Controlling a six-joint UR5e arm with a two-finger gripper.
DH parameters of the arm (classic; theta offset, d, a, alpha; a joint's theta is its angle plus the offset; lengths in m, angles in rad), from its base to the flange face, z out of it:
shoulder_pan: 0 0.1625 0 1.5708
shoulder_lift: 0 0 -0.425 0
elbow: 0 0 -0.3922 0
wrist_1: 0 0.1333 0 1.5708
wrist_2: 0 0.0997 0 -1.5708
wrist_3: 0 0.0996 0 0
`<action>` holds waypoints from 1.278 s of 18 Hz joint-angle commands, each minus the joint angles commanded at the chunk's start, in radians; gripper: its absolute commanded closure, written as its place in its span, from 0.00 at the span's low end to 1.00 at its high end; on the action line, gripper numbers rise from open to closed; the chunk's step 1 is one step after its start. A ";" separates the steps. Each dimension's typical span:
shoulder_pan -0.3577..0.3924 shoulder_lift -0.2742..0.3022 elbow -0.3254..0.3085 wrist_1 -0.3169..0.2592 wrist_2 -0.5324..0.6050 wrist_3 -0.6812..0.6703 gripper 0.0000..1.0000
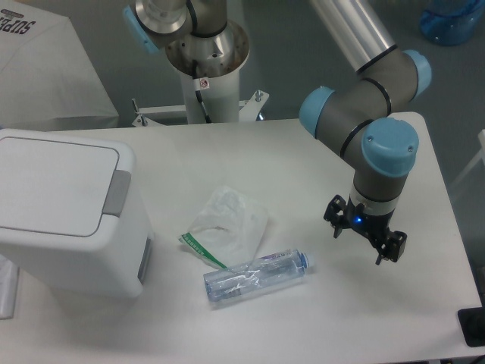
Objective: Open the trash can
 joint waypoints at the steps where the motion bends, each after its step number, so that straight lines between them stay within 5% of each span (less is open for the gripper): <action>1: 0.000 0.000 0.000 0.000 0.000 0.000 0.00; 10: -0.011 -0.002 0.011 0.002 0.000 -0.015 0.00; 23: -0.015 0.072 0.032 0.002 -0.241 -0.383 0.00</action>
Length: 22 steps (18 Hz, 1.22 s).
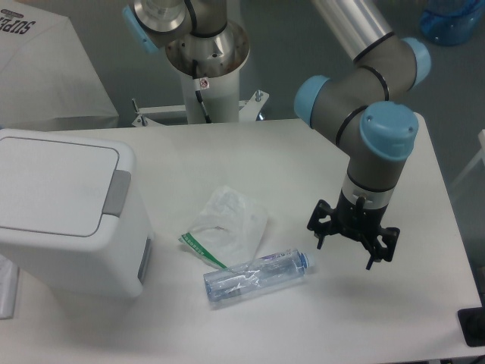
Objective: Open the trash can
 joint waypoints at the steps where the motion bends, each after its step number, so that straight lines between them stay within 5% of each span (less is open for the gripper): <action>1: -0.003 0.012 0.005 0.000 -0.018 -0.012 0.00; 8: -0.023 0.112 0.015 0.000 -0.170 -0.211 0.00; 16: -0.116 0.163 0.048 -0.002 -0.255 -0.446 0.00; 22: -0.204 0.268 -0.084 -0.006 -0.255 -0.473 0.00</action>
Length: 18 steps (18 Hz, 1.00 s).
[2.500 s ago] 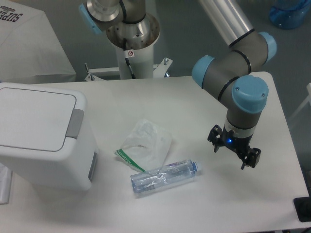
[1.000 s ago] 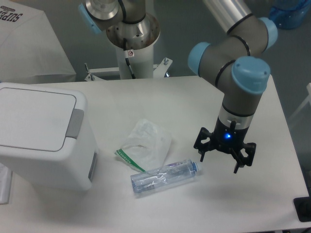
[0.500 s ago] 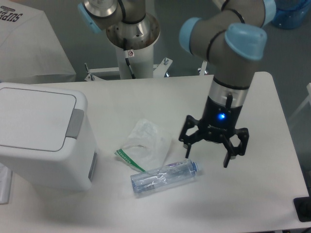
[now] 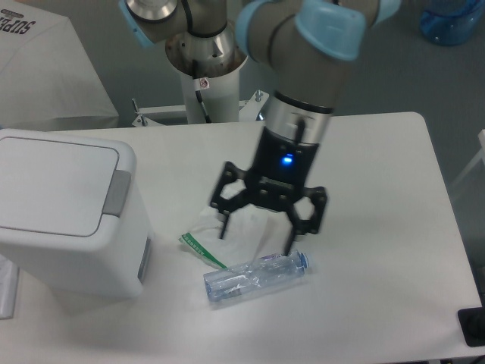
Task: Open the trash can
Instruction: 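Move the open gripper toward the white trash can's lid edge, then push the gripper against the lid edge to flip the lid open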
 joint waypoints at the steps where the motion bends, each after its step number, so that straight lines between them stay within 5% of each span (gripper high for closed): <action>1: -0.012 0.028 -0.026 0.002 0.002 -0.006 0.00; 5: -0.031 0.069 -0.100 0.006 0.006 -0.017 0.00; 18: -0.089 0.058 -0.109 0.006 0.011 -0.031 0.00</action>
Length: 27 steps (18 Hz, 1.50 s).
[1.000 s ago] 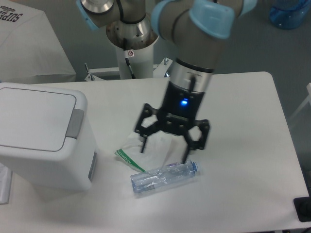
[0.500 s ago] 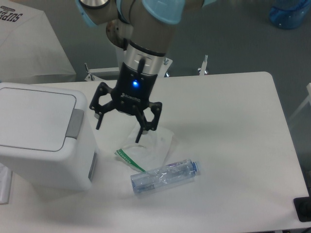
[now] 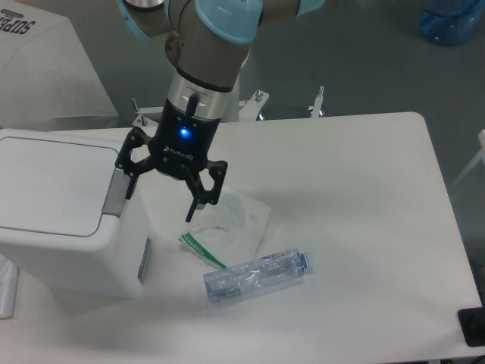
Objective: Open the trash can
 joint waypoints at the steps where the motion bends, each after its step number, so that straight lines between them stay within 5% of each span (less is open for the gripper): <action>1: -0.003 0.000 -0.002 -0.002 0.002 0.000 0.00; 14: -0.015 0.000 -0.026 0.000 0.003 -0.002 0.00; 20: 0.003 -0.003 0.047 0.002 0.002 0.003 0.00; 24: 0.089 -0.063 0.118 0.021 0.020 0.026 0.00; 27: 0.167 -0.142 0.147 0.025 0.086 0.174 0.00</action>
